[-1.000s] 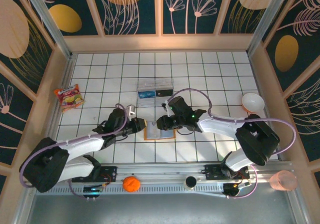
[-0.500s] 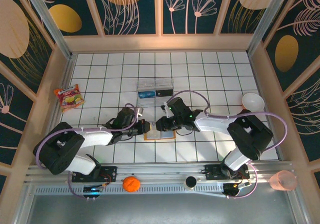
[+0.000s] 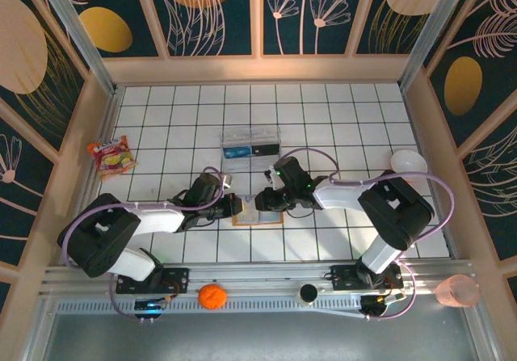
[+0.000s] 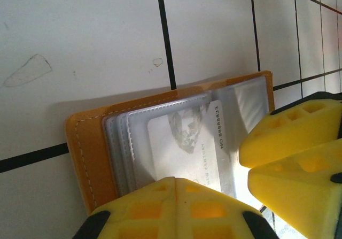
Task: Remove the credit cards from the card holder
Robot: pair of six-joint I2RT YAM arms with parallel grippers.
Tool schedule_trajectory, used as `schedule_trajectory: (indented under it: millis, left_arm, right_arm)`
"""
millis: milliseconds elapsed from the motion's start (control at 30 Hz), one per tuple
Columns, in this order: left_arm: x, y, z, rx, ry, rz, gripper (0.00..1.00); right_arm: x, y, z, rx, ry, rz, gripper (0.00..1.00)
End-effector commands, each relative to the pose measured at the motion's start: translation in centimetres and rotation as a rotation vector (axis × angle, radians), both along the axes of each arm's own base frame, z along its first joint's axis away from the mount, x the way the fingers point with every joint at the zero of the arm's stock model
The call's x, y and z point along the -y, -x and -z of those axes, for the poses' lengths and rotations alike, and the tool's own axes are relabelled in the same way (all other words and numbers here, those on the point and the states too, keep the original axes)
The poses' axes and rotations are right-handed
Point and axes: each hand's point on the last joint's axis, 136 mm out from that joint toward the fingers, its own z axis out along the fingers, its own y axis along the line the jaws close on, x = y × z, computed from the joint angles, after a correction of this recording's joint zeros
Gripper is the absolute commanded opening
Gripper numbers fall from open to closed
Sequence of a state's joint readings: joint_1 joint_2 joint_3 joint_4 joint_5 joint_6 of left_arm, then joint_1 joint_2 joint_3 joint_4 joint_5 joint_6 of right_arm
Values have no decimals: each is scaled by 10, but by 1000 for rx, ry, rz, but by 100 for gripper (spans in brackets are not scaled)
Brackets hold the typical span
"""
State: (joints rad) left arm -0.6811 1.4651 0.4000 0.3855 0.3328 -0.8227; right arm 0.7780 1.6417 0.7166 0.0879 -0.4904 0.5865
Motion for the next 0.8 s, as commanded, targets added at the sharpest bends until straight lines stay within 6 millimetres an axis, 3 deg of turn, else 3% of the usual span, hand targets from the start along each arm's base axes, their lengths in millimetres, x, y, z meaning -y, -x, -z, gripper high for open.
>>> schedule_trajectory:
  millis: [0, 533, 667, 767]
  left_arm:
    - [-6, 10, 16, -53, -38, 0, 0]
    - [-3, 13, 16, -66, -11, 12, 0]
    - [-2, 13, 16, -64, -6, 11, 0]
    - [-3, 14, 16, -65, -7, 12, 0]
  right_arm:
    - [-1, 1, 6, -30, -1, -3, 29]
    - [-2, -2, 17, -81, -17, 15, 24]
    - [-3, -2, 16, -80, -27, 13, 16]
    - [-1, -3, 16, -79, -24, 22, 5]
